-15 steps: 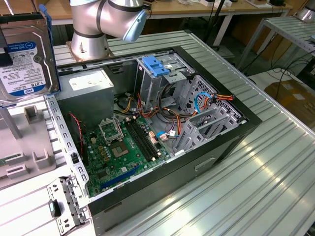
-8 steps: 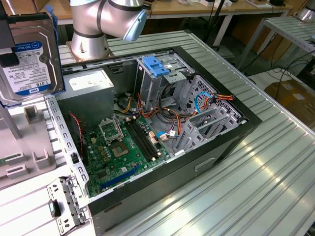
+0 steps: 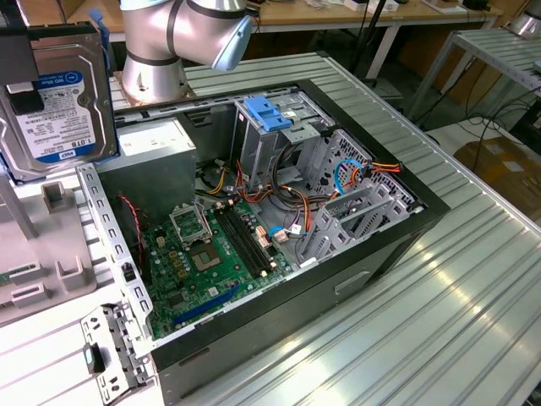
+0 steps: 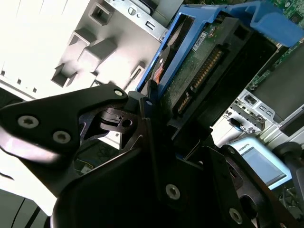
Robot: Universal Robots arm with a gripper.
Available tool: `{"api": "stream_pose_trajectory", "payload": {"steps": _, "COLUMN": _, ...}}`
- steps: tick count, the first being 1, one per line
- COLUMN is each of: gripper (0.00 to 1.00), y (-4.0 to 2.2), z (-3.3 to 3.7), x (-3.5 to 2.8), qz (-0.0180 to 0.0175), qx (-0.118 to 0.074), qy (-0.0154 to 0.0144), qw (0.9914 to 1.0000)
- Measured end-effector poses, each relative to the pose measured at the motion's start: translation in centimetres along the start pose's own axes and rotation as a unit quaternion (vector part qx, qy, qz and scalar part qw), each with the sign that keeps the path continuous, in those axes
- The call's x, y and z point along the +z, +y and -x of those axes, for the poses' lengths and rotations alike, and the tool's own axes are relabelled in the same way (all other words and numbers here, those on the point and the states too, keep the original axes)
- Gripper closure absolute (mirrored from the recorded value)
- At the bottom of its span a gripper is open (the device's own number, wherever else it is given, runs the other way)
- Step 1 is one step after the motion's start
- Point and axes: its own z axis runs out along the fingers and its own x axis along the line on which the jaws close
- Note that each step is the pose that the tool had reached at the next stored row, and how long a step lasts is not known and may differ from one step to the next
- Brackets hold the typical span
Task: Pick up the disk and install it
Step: 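Pick up the disk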
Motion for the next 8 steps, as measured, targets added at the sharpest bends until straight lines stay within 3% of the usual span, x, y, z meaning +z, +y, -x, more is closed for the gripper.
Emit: {"api": "stream_pose_trajectory", "payload": {"steps": 8, "gripper": 0.64, "y": -0.84, "z": -0.21, "x": 0.01, "qz": 0.0002, "qx": 0.0, "qy": -0.0001, "qw": 1.0}}
